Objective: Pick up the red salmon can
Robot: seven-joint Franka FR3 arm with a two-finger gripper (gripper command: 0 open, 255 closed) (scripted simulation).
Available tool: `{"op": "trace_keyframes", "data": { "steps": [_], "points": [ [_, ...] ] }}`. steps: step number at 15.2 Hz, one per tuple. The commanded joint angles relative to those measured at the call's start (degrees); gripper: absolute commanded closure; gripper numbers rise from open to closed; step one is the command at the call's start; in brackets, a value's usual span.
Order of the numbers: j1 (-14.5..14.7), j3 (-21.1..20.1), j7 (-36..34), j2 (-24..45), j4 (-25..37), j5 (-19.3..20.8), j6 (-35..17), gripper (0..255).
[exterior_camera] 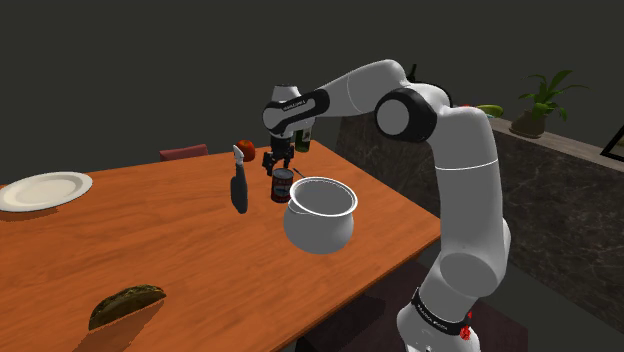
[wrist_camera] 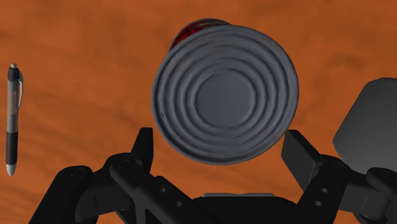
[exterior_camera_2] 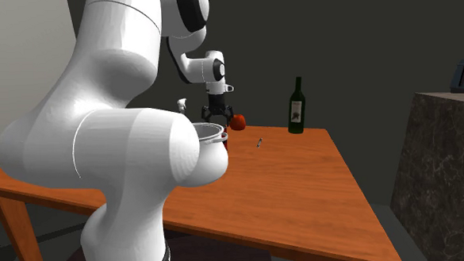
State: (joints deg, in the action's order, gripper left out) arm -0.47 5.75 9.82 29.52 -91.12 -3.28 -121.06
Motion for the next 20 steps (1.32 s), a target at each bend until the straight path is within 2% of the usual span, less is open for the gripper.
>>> {"op": "trace_keyframes", "data": {
  "steps": [1, 10, 20],
  "points": [
    [0.0, 0.0, 0.0, 0.1, -0.1, 0.0, -0.2, 255],
    [0.0, 0.0, 0.0, 0.1, -0.1, 0.0, -0.2, 255],
    [0.1, 0.2, -0.2, -2.7, 3.5, 0.3, 6.1, 255]
  ]
}}
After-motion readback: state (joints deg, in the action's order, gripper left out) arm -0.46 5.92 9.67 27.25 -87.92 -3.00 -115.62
